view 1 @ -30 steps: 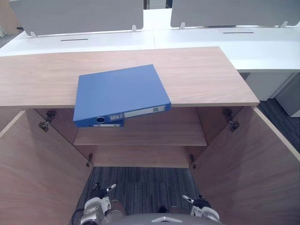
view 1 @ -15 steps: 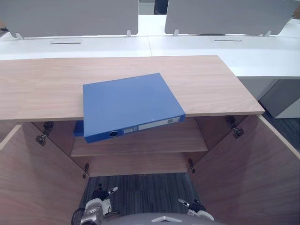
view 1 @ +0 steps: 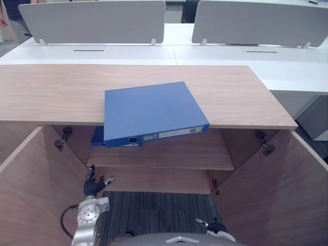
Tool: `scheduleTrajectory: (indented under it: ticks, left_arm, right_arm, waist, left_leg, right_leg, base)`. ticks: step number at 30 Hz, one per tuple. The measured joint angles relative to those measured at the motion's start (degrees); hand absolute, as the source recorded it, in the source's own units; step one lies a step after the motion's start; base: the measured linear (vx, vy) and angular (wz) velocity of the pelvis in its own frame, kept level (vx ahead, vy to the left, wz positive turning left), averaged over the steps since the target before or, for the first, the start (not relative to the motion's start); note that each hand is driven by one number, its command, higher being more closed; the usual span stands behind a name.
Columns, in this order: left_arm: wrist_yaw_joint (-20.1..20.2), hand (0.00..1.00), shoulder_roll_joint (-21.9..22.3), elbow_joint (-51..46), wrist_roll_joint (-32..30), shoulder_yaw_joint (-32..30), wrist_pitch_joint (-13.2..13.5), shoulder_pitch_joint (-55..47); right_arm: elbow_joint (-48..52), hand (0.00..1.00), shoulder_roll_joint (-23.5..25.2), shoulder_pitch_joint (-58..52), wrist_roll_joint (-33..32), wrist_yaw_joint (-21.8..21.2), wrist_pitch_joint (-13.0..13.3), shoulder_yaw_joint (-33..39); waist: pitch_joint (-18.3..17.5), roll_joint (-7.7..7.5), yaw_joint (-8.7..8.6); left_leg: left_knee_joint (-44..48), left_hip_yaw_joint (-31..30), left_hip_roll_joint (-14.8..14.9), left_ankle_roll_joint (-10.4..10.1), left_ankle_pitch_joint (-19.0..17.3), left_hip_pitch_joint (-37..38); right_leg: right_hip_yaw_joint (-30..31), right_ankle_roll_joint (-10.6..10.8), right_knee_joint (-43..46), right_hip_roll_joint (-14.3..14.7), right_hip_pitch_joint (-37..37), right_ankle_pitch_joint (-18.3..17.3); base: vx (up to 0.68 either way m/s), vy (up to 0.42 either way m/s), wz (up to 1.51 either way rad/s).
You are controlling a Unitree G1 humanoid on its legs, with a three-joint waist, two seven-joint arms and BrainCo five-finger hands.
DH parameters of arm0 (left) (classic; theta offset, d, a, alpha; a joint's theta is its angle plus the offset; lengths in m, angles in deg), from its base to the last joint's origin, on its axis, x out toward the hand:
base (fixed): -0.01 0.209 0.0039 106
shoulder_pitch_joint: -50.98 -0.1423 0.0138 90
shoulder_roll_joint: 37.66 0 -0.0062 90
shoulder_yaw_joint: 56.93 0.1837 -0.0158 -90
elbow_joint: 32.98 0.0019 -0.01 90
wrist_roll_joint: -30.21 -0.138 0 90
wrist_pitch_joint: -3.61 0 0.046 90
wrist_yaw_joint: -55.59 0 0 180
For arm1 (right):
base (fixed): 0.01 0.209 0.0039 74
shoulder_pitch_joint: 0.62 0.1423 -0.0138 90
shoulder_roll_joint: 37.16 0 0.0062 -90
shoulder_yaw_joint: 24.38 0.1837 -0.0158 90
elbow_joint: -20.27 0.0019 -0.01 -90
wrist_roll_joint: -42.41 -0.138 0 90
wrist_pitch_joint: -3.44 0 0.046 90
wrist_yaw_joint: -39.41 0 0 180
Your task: Walk over to the cabinet, pick up the folder, carry it to the office cabinet, place the folder inside the office cabinet, then close the office cabinet door
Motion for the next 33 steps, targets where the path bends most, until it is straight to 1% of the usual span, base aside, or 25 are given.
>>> scheduleTrajectory:
  ticks: [3,5,8,11,12,14,15,19,22,23,26,28,31,33]
  left_arm:
    - [-0.4,0.00,0.2,-10.2,-0.1,-0.8,1.9,-2.0]
    - [-0.4,0.00,0.2,-14.0,-0.2,-1.4,2.6,-2.3]
    - [-0.3,0.00,0.4,-19.3,-0.2,-1.7,3.6,-2.8]
    - [-0.1,0.00,0.4,-24.9,-0.1,-1.6,4.5,-3.6]
    - [-0.1,0.00,0.3,-26.9,0.0,-1.7,5.1,-3.7]
    - [-0.1,0.00,0.3,-29.0,0.0,-1.8,6.2,-3.7]
    - [-0.1,0.00,0.3,-30.4,0.0,-1.8,6.3,-3.8]
    - [0.0,0.00,0.3,-33.3,0.3,-2.0,6.7,-3.7]
    - [0.4,0.00,0.1,-35.6,1.0,-2.0,7.6,-3.7]
    - [0.5,0.00,0.0,-36.1,1.0,-2.0,7.9,-3.7]
    - [1.2,0.00,-2.0,-38.0,0.9,-0.4,8.8,-3.5]
    - [1.2,0.00,-3.6,-38.2,-0.4,0.9,8.8,-3.5]
    - [0.7,0.00,-5.9,-38.8,-5.7,4.3,8.6,-3.1]
    - [0.3,0.00,-8.4,-40.0,-10.0,8.1,8.6,-2.2]
  right_arm:
    - [0.0,0.00,-0.2,-0.4,0.0,-0.1,0.0,-1.3]
    - [0.0,0.00,-0.2,-0.5,0.0,-0.1,0.0,-1.5]
    - [0.1,0.00,-0.2,-0.6,0.0,-0.3,0.6,-1.5]
    - [0.1,0.00,-0.2,-1.1,0.0,-0.7,0.7,-1.5]
    - [0.1,0.00,-0.3,-1.2,0.0,-0.7,0.7,-1.4]
    - [-0.1,0.00,-0.4,-1.3,0.0,-1.1,0.7,-1.4]
    - [-0.2,0.00,-0.4,-1.3,0.0,-1.7,0.7,-1.3]
    - [-0.7,0.00,-0.4,-1.2,0.0,-1.8,0.7,-0.9]
    - [-1.6,0.00,-0.5,-1.1,0.0,-1.9,0.7,-0.8]
    - [-2.1,0.00,-0.6,-1.1,0.1,-1.9,0.7,-0.8]
    - [-3.5,0.00,-1.0,-1.0,0.1,-2.4,0.7,-0.9]
    - [-4.5,0.00,-1.3,-0.8,0.1,-2.9,0.7,-0.9]
    - [-5.2,0.00,-1.6,-0.3,0.1,-3.0,0.7,-1.1]
    - [-5.2,0.00,-1.7,-0.3,0.2,-3.0,0.8,-1.6]
  waist:
    - [-0.1,0.02,0.53]
    - [-0.1,-0.05,0.73]
    - [-0.2,-0.05,0.71]
    - [-0.8,-0.14,0.74]
    - [-1.1,-0.04,0.75]
    - [-1.5,0.06,0.70]
    - [-1.7,0.13,0.66]
    - [-2.1,0.37,0.59]
    - [-2.6,0.59,0.44]
    - [-2.9,0.46,0.42]
    - [-3.5,0.56,0.39]
    - [-3.8,0.69,0.24]
    - [-4.0,0.79,0.03]
    - [-4.0,0.84,-0.11]
  left_leg:
    - [0.0,-0.2,0.0,-0.1,-0.3,0.8]
    - [0.0,-0.2,0.0,-0.5,-0.7,0.9]
    - [0.1,-0.3,0.0,-0.6,-0.8,1.3]
    - [0.4,-0.4,0.2,-0.5,-1.1,1.4]
    - [0.4,-0.4,0.2,-0.5,-1.1,1.5]
    - [0.4,-0.4,0.2,-0.3,-1.0,1.8]
    - [0.4,-0.4,0.3,-0.3,-1.0,2.0]
    - [0.3,-0.4,0.3,-0.3,-0.9,2.0]
    - [0.3,-0.5,0.3,-0.3,-0.9,2.1]
    - [0.3,-0.5,0.3,-0.3,-0.9,2.1]
    - [0.2,-0.7,0.3,-0.3,-0.9,2.1]
    - [0.2,-0.8,0.3,-0.3,-0.9,2.1]
    - [0.0,-1.0,0.3,-0.4,-0.8,2.0]
    - [-0.3,-0.9,0.3,-0.4,-0.8,2.0]
  right_leg:
    - [-0.2,0.2,0.3,-0.3,0.9,-0.4]
    - [-0.2,0.2,0.7,-0.4,0.9,-0.6]
    - [-0.2,0.2,1.0,-0.5,1.8,-0.9]
    - [-0.2,0.2,1.1,-0.4,1.9,-1.1]
    - [-0.2,0.2,1.2,-0.4,2.2,-1.1]
    - [-0.1,0.2,1.2,-0.2,2.6,-1.1]
    - [-0.1,0.2,1.2,-0.2,2.7,-1.1]
    - [0.0,0.0,1.1,0.1,2.7,-1.2]
    - [0.2,0.0,1.1,0.3,2.6,-1.2]
    - [0.2,0.0,1.0,0.4,2.6,-1.2]
    - [0.4,-0.2,1.0,0.5,2.7,-1.4]
    - [0.6,-0.3,0.9,0.5,2.6,-1.4]
    - [0.8,-0.5,0.7,0.6,2.5,-1.5]
    - [1.5,-0.8,0.8,0.7,2.2,-1.7]
  base:
    - [-0.01,0.005,0.07]
    - [0.00,0.000,0.00]
    - [0.00,0.000,0.00]
    - [0.00,0.000,0.00]
    - [0.03,-0.004,0.00]
    - [0.02,-0.004,0.00]
    - [0.00,0.000,0.00]
    - [0.00,0.000,0.00]
    - [0.00,0.000,0.00]
    - [0.00,0.000,0.00]
    - [0.00,-0.001,0.01]
    - [0.00,0.000,0.00]
    - [0.00,0.000,0.00]
    - [-0.02,0.002,-0.06]
